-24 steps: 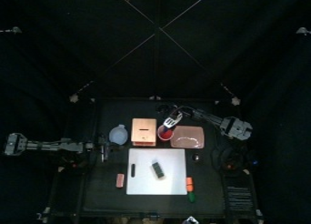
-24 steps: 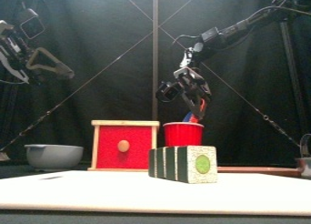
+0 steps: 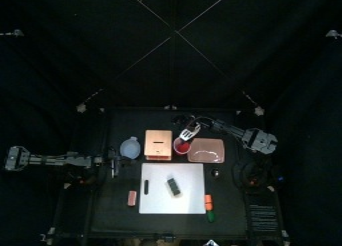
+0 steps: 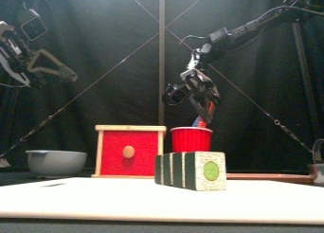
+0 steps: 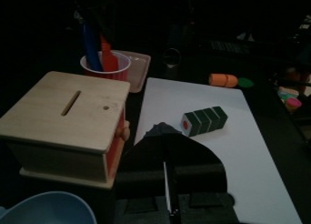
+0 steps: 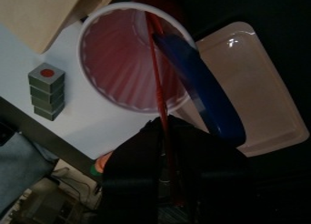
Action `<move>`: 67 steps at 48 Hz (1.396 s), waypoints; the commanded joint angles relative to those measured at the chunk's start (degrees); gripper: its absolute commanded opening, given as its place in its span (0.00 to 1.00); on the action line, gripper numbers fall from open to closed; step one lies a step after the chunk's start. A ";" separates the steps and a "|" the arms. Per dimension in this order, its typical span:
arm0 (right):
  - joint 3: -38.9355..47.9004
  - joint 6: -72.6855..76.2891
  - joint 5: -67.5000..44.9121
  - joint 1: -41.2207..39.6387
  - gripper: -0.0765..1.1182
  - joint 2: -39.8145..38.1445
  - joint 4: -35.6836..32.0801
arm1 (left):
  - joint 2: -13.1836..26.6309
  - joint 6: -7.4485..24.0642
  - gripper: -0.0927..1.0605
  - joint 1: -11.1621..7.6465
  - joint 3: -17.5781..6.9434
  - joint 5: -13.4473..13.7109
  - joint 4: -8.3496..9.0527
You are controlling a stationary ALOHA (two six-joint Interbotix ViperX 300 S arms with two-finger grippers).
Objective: Place sushi on board then cut the sushi with the knife then place the pieces on the plate
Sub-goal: Grasp knife edge with left hand
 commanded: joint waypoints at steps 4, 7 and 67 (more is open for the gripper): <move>-2.72 0.26 1.32 0.26 0.50 -2.72 0.09 | 0.18 0.00 0.06 0.18 -0.79 -0.26 -0.09; -3.34 0.62 1.41 0.26 0.50 -2.81 0.09 | 0.18 0.00 0.06 0.18 -0.79 -0.26 -0.09; -15.29 1.41 12.04 4.31 0.49 -11.95 -1.14 | 0.18 0.09 0.06 0.18 -2.02 -0.26 -0.09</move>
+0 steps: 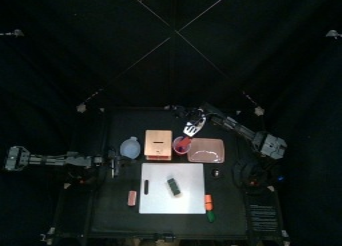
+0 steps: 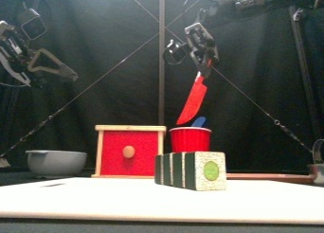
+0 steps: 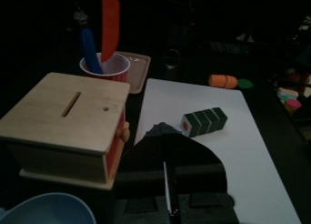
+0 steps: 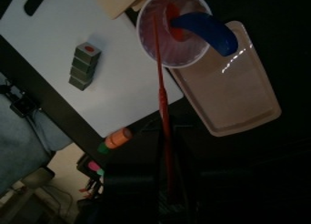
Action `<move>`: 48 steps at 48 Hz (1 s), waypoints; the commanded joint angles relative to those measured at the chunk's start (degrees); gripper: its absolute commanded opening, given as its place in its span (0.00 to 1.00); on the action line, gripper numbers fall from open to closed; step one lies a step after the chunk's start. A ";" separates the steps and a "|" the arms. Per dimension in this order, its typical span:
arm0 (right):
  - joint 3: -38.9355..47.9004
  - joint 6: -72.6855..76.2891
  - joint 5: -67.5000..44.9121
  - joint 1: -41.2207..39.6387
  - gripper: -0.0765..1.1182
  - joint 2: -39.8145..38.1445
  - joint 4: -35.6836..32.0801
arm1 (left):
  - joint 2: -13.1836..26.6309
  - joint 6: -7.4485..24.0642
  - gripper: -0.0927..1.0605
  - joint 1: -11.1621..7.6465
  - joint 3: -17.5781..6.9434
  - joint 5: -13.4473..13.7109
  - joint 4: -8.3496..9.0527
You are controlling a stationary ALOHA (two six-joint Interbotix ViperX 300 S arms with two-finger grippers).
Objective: Place sushi on board then cut the sushi with the knife then place the pieces on the plate
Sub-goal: Grasp knife edge with left hand
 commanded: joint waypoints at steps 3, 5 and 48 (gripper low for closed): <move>-1.58 0.09 0.09 2.11 0.49 -5.98 -1.41 | 0.18 0.09 0.06 0.18 -2.11 -0.18 0.09; -1.58 0.00 0.00 2.90 0.49 -6.86 -2.11 | 0.18 0.09 0.06 0.18 -2.37 -0.26 0.09; 26.72 4.83 -37.62 32.17 0.49 -26.10 -18.98 | 0.18 -0.09 0.22 -7.73 -5.98 -0.97 0.35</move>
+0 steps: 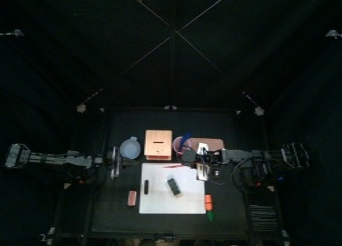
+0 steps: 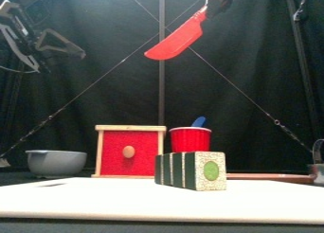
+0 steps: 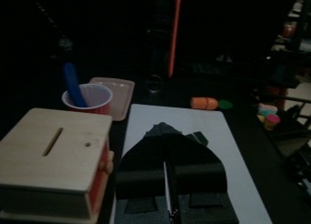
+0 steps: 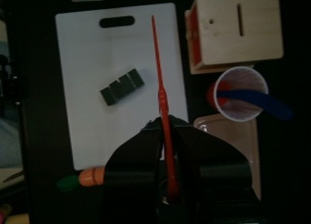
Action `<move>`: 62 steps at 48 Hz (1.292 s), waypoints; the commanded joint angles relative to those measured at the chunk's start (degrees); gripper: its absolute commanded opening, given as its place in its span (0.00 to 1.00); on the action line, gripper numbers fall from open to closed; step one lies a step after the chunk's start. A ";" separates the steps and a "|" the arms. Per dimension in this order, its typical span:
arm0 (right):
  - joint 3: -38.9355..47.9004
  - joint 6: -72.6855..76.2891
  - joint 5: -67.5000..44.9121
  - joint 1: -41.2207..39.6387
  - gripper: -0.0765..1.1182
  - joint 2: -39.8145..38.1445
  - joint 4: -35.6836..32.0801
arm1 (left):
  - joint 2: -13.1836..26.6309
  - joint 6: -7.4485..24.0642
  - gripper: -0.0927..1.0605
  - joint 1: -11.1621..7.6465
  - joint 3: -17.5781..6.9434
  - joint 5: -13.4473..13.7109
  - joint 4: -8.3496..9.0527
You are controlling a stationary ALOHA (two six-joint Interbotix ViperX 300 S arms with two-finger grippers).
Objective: Place sushi on board then cut the sushi with the knife then place the pieces on the plate
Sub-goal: Grasp knife edge with left hand
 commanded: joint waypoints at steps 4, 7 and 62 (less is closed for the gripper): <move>10.46 2.29 -11.34 0.44 0.49 -5.71 2.02 | 0.35 -0.18 0.30 -3.43 -1.67 -0.70 0.00; 13.80 2.46 -15.03 0.70 0.49 -6.86 2.64 | 1.05 -0.18 0.36 -4.13 -1.76 -0.70 -0.09; 38.32 2.64 -26.10 0.79 0.49 -13.80 14.85 | 33.93 -0.26 0.51 -11.16 -12.13 -3.08 -9.23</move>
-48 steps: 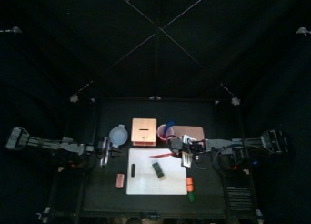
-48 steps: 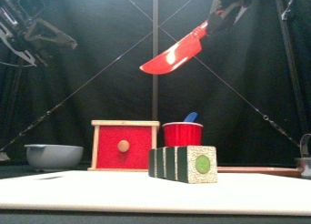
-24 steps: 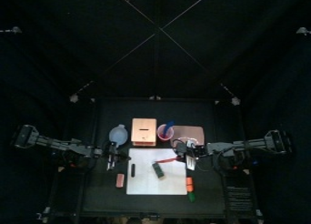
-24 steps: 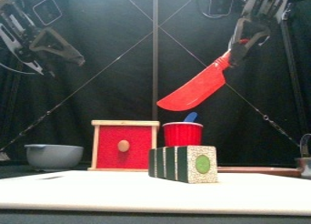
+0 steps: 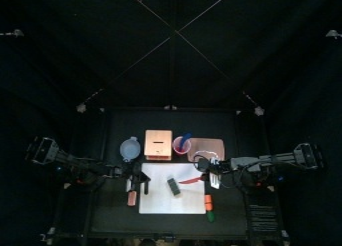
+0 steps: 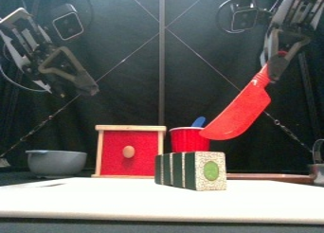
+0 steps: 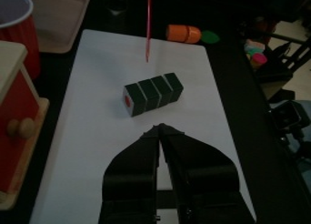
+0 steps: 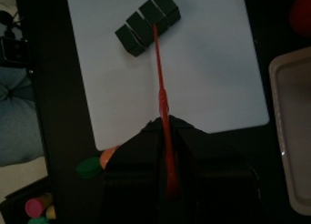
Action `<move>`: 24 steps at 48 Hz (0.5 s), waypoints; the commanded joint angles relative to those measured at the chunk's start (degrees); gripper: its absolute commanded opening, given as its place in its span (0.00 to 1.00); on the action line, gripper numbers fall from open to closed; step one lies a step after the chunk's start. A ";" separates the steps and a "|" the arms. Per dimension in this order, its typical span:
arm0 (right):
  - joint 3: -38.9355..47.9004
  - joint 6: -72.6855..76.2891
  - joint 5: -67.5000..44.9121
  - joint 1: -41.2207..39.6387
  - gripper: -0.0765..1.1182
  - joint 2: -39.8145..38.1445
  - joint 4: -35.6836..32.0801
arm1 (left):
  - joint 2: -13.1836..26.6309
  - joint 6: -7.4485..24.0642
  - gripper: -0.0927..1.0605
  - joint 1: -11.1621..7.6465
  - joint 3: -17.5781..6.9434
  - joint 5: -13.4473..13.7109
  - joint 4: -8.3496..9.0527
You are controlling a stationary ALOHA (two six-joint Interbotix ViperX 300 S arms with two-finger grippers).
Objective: Place sushi on board then cut the sushi with the knife then place the pieces on the plate
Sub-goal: Grasp knife edge with left hand
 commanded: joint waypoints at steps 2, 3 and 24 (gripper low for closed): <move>0.09 0.00 0.00 -0.09 0.49 -0.97 0.79 | 5.01 0.09 0.51 -0.18 -3.60 -0.53 -0.35; 0.18 0.00 -0.09 -0.09 0.49 -0.88 0.88 | 5.71 0.09 0.51 -0.18 -4.04 -0.53 -0.35; 1.58 -0.09 -2.37 0.88 0.49 2.46 3.69 | 20.13 0.53 0.51 0.18 -12.57 0.09 -0.18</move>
